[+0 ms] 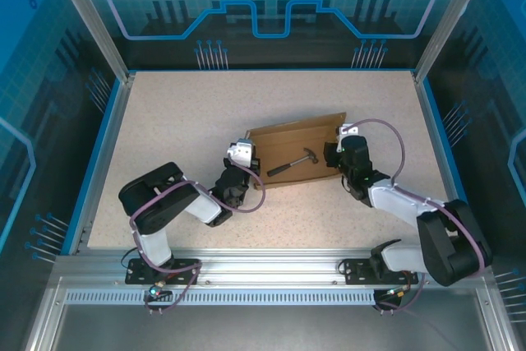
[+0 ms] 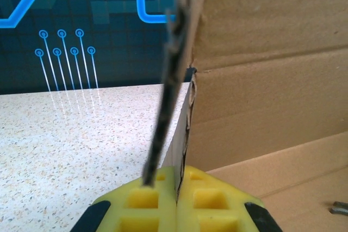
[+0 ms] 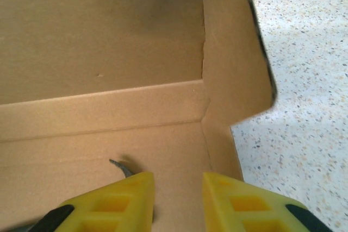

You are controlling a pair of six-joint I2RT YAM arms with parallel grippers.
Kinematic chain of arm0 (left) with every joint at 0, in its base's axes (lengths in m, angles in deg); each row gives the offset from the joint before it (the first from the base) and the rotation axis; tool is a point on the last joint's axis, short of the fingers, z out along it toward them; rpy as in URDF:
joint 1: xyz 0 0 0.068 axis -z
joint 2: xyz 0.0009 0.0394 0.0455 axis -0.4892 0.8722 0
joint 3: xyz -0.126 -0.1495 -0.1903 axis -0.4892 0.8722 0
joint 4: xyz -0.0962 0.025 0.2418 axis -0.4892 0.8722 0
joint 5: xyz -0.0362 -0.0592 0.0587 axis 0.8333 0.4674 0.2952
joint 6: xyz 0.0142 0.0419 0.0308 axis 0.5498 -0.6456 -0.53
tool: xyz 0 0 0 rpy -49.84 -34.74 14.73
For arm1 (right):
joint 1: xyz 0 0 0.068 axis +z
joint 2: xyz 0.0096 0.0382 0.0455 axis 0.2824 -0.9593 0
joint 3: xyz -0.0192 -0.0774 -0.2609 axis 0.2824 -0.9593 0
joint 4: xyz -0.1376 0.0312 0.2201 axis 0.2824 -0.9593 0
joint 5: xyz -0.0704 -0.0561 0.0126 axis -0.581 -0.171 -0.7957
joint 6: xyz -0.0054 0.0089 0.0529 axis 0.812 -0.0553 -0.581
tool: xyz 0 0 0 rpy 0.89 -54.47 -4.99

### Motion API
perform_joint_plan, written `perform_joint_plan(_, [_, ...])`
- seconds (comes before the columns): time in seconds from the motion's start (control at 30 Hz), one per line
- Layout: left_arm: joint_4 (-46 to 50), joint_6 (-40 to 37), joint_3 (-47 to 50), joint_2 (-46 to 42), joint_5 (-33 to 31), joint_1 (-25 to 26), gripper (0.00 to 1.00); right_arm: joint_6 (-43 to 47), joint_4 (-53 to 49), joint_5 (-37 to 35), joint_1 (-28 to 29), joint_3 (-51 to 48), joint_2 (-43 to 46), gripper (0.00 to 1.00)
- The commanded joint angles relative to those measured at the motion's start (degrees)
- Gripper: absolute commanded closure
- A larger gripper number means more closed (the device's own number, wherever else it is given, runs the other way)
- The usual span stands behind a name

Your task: Fold the paper box

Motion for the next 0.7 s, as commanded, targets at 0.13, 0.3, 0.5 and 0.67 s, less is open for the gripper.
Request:
perform_joint_plan(0.13, [0.84,-2.63,0.96,1.76,3.17,0.91,1.00,1.37,-17.70,1.08,0.70,4.49,9.65,0.66])
perform_joint_plan(0.3, [0.58,-3.01,0.88,2.13,3.13,0.89,1.00,3.64,-28.31,1.82,0.66,9.59,16.14,0.66])
perform_joint_plan(0.5, [0.45,-3.53,0.70,2.23,2.99,0.80,1.00,5.12,-36.33,2.78,0.83,15.27,21.88,0.64])
perform_joint_plan(0.67, [0.83,-3.72,0.70,1.52,2.95,0.80,1.00,6.38,-39.83,3.55,0.85,21.26,21.95,0.61])
